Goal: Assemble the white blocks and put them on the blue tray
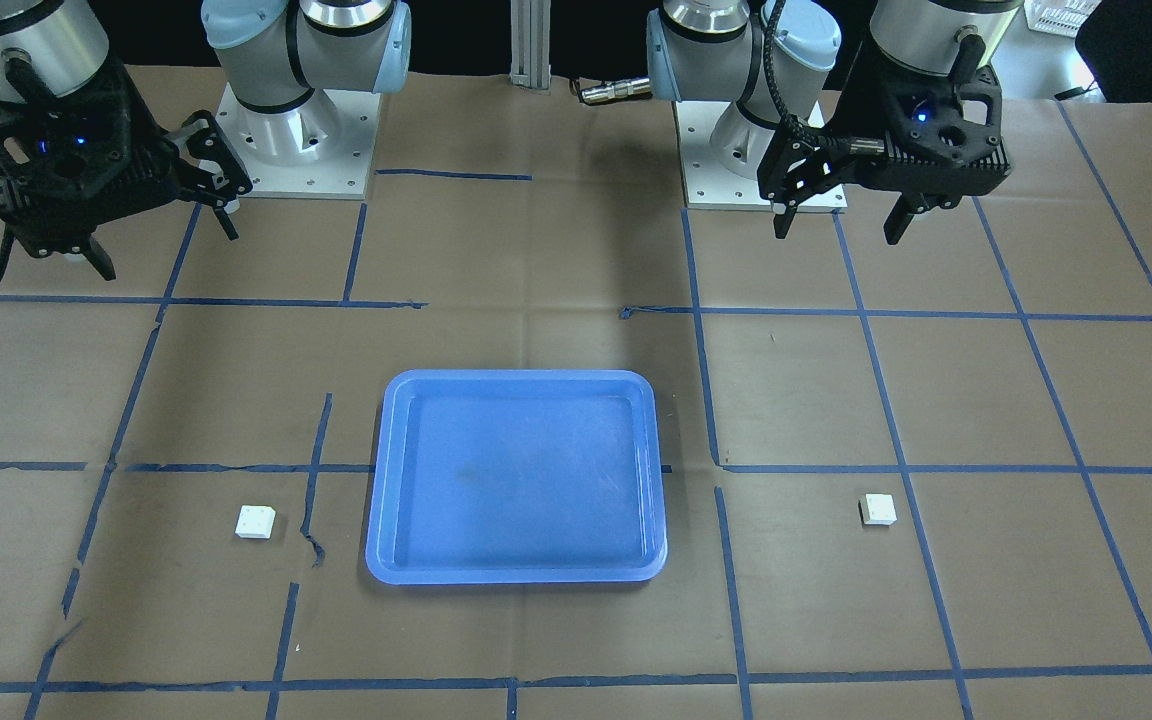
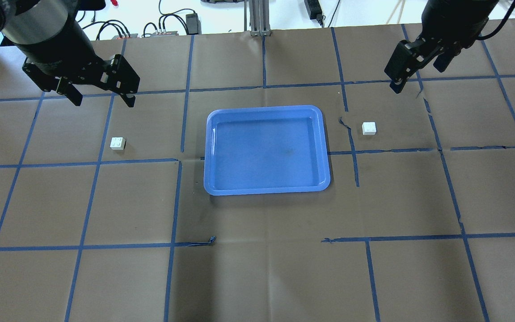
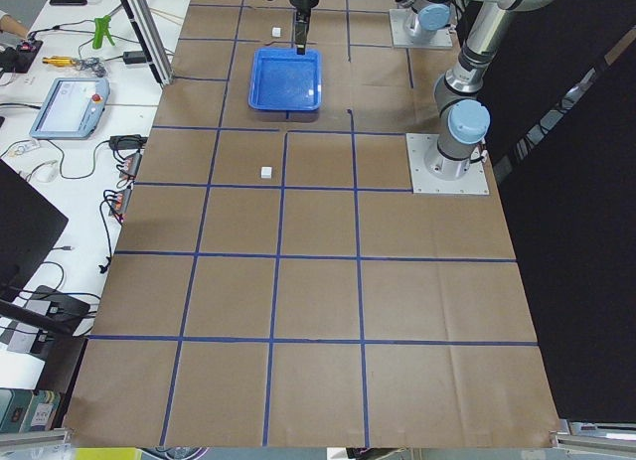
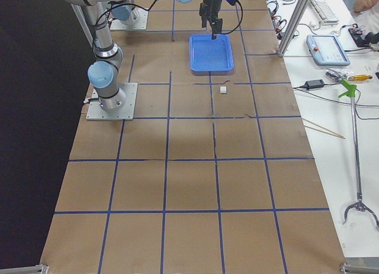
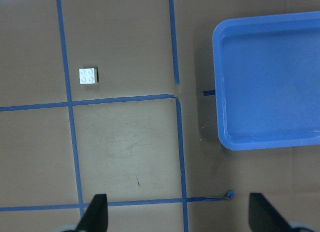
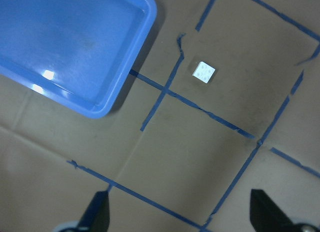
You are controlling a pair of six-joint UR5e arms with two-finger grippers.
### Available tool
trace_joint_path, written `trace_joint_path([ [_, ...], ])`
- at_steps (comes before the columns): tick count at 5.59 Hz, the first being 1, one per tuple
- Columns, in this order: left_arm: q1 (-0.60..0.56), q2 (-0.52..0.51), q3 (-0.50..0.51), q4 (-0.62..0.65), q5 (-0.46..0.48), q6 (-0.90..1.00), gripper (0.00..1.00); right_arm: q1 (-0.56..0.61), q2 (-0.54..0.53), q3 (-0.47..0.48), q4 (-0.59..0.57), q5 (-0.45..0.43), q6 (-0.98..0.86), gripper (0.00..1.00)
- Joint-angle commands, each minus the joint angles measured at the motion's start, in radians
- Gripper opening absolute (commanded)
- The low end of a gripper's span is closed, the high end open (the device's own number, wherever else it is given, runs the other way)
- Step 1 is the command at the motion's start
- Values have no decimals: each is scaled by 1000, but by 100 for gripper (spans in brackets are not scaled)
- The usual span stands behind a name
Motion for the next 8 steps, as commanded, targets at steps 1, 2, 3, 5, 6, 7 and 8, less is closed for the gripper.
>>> trace_joint_path([
  [1,105,-12,-25,-8,-2,26,99,-113,46,2,-40,11,-627,100],
  [2,206,-28,-67,13,-11,78,99,-158,87,2,-49,26,-891,100],
  [3,304,-72,-113,48,-3,79,99,-213,129,2,-67,116,-977,100],
  [5,325,-237,-96,139,-8,76,99,-247,219,8,-138,270,-1019,100],
  [6,317,-305,-97,176,-9,82,99,-247,286,42,-252,333,-1018,100],
  [7,285,-351,-104,281,-8,92,99,-247,340,103,-314,379,-1019,100],
  [8,283,-411,-97,405,-11,92,99,-247,392,165,-466,442,-1050,100],
])
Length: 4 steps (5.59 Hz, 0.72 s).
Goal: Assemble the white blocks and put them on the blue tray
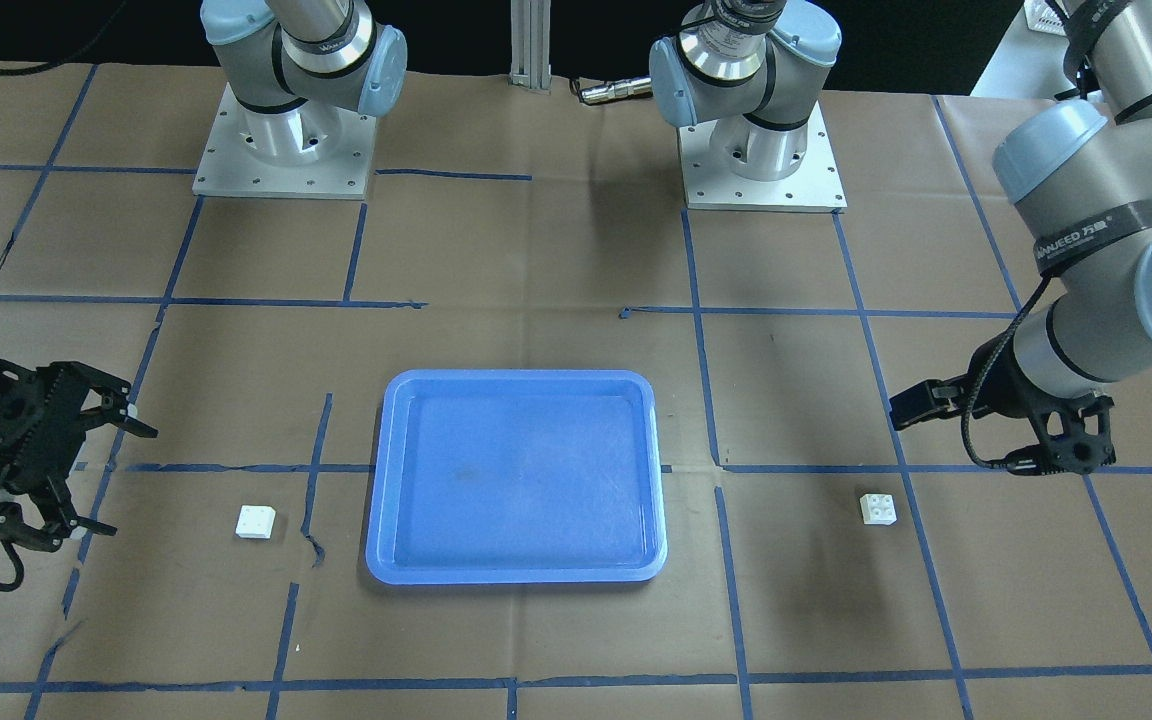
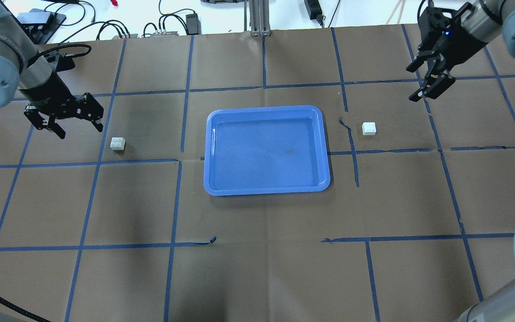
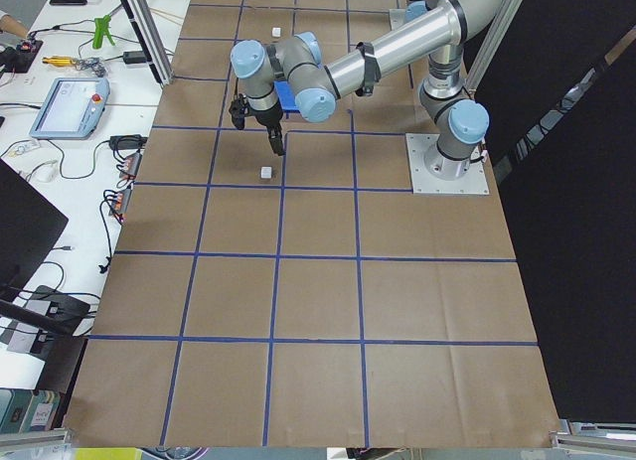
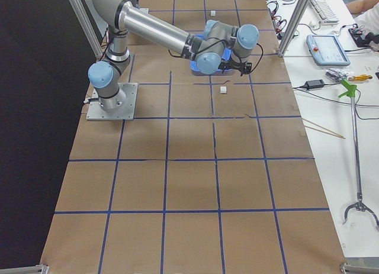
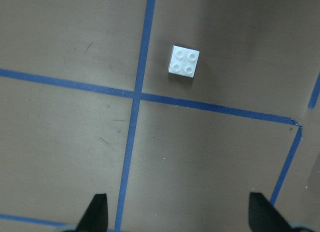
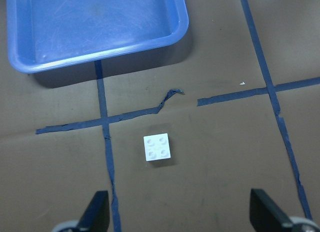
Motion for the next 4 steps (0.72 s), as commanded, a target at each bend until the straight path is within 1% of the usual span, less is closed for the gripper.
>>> trace_joint_path([
  [1,-16,-79,-18,146,-2,4,99,0,85,123,-161,108,-150,100],
  [2,-17,-108,-24,185,4,106,97,0,87,163,-172,112,-229,100],
  [3,-17,-138,-30,231,4,148,97,0,91,182,-178,112,-284,100],
  [4,-17,-165,-55,282,1,151,93,0,111,182,-183,139,-287,100],
])
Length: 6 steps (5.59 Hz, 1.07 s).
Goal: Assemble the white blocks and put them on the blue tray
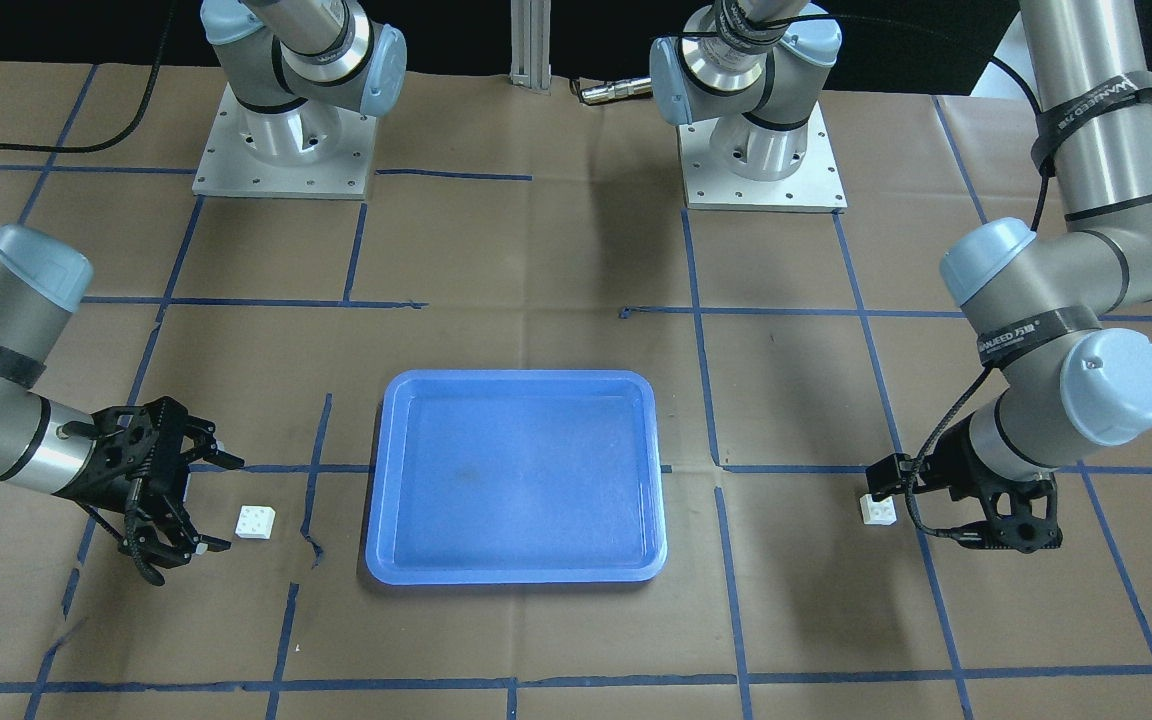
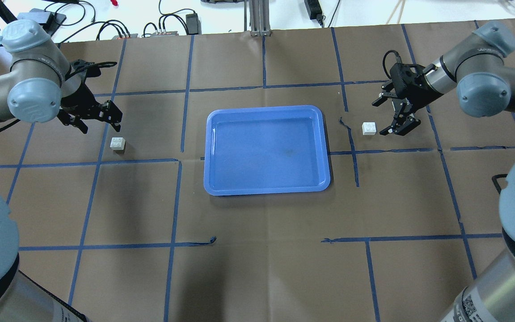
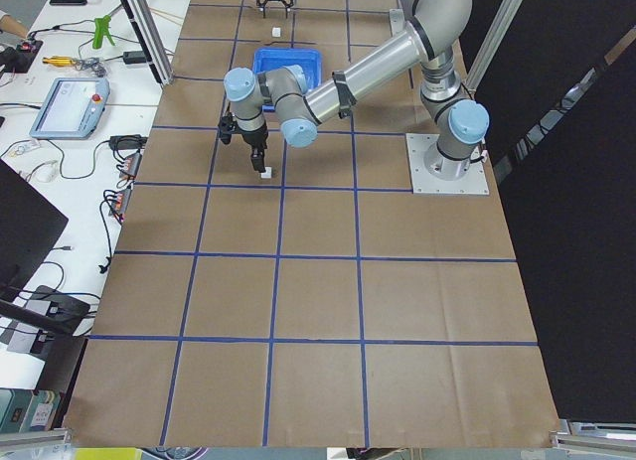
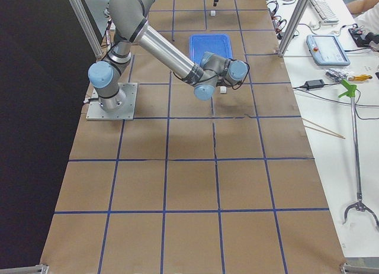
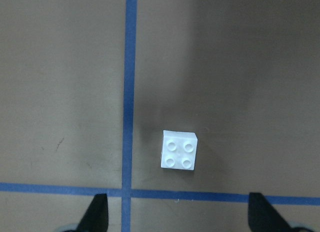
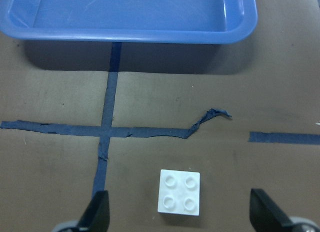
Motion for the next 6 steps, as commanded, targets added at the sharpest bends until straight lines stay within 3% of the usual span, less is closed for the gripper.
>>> trace_joint_path([
  [1,0,-52,-48,104,-3,22,92,-2,48,6,-52,55,-11,100],
  [2,0,-59,-55,109,-6,21,91,0,62,7,-58,51,-8,100],
  [3,0,-63,-57,107,-5,22,73,-5,62,7,-58,43,-5,100],
  [4,0,-60,-57,107,-5,21,40,-6,62,7,-58,51,-2,100],
  [6,-8,-47,-57,107,-6,22,24,-12,60,7,-58,51,-2,99],
])
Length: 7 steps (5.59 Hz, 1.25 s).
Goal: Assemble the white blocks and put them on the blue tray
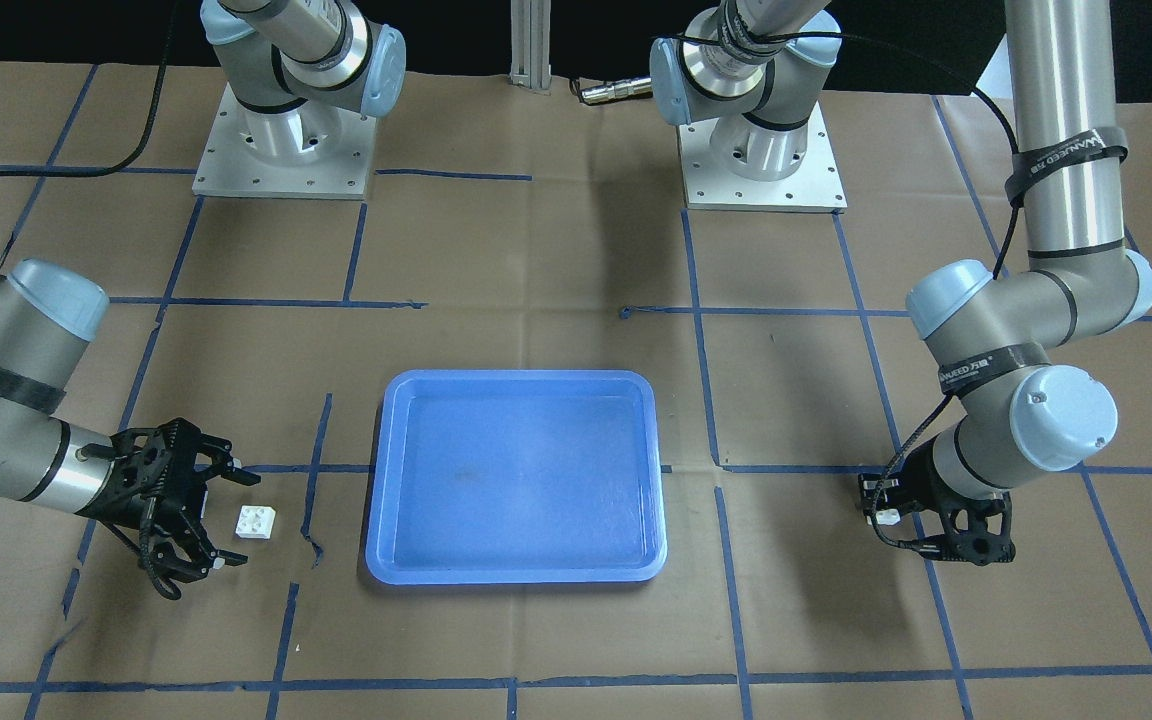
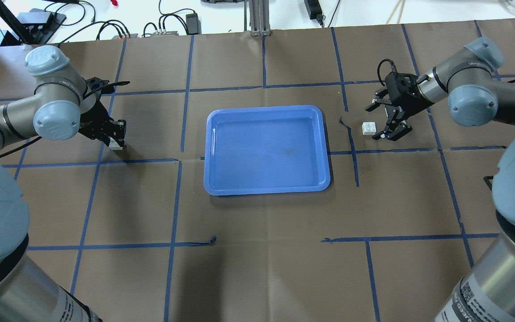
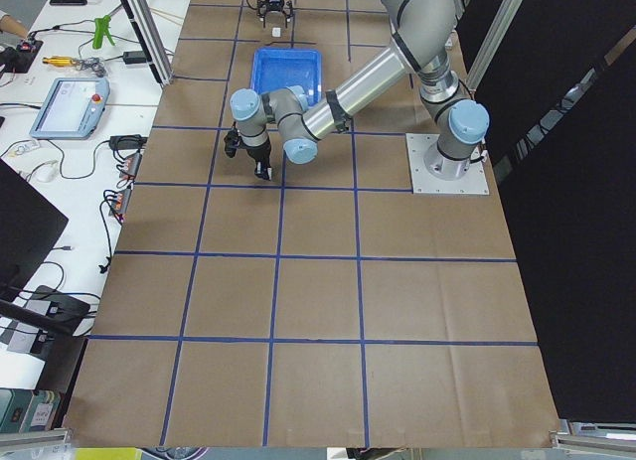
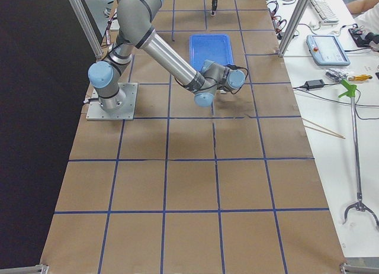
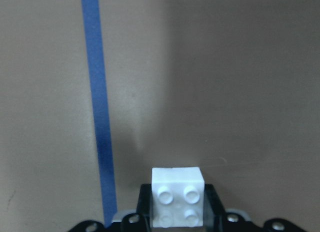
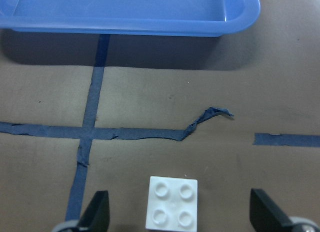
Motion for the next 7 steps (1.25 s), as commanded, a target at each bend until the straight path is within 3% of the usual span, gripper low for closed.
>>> trace_joint_path([
  [1,-53,30,18,0,1,7,24,-6,0,0,0,-6,-1,98],
  [2,-139,57,23,-12,3,6,24,-10,0,2,0,-10,-1,95],
  [3,-246,56,18,-15,4,9,24,-10,0,2,0,-9,-1,79],
  [4,-357,67,23,-14,3,-3,24,-10,2,2,0,-9,-3,70],
  [5,-456,59,20,-5,7,4,24,-10,3,5,0,-6,-3,69],
  [7,-605,74,23,3,10,199,22,-10,3,3,-2,-9,-7,41],
])
